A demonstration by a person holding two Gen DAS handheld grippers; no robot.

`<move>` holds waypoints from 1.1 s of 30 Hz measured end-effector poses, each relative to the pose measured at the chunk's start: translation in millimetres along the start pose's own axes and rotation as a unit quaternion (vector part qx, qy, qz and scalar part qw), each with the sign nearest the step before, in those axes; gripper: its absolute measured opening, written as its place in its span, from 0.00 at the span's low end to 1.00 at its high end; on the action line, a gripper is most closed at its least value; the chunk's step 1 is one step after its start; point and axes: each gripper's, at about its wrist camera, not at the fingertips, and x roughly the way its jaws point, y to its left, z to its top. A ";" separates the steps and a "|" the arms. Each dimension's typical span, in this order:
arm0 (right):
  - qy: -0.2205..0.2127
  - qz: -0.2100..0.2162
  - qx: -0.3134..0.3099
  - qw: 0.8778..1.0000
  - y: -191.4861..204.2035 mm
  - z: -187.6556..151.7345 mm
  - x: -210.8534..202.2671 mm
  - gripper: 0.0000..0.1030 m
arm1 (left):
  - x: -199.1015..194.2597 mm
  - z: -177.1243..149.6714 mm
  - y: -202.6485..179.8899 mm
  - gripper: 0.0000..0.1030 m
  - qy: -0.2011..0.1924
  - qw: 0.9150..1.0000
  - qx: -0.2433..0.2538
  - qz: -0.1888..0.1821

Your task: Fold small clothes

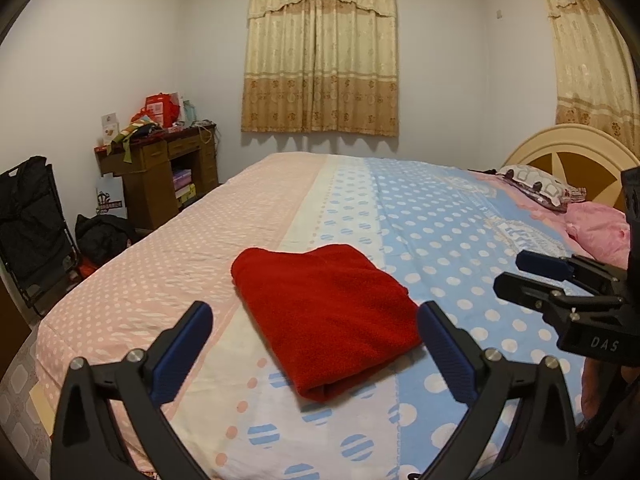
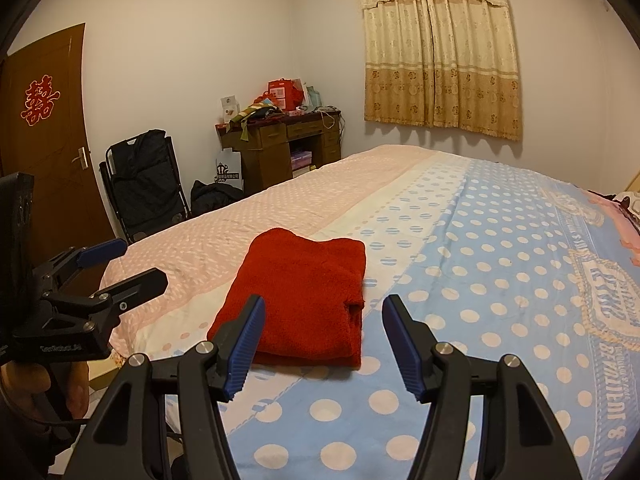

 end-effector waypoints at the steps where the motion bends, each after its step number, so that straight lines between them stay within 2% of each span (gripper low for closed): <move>1: -0.001 0.000 0.000 1.000 0.2 0.2 -0.1 0.60 | -0.4 -0.4 -0.1 1.00 -0.001 1.000 0.001 0.003; 10: -0.021 -0.004 -0.011 1.000 6.8 0.9 -8.4 0.60 | -2.9 -0.4 0.2 1.00 -0.005 1.000 -0.003 0.014; 24: -0.013 0.003 -0.026 1.000 17.8 -3.5 -7.7 0.60 | -12.9 6.0 12.9 1.00 -0.019 0.999 -0.014 0.039; 33: -0.039 0.009 -0.031 0.999 21.0 -1.1 -17.3 0.60 | -9.8 5.9 18.5 1.00 -0.015 0.999 -0.017 0.045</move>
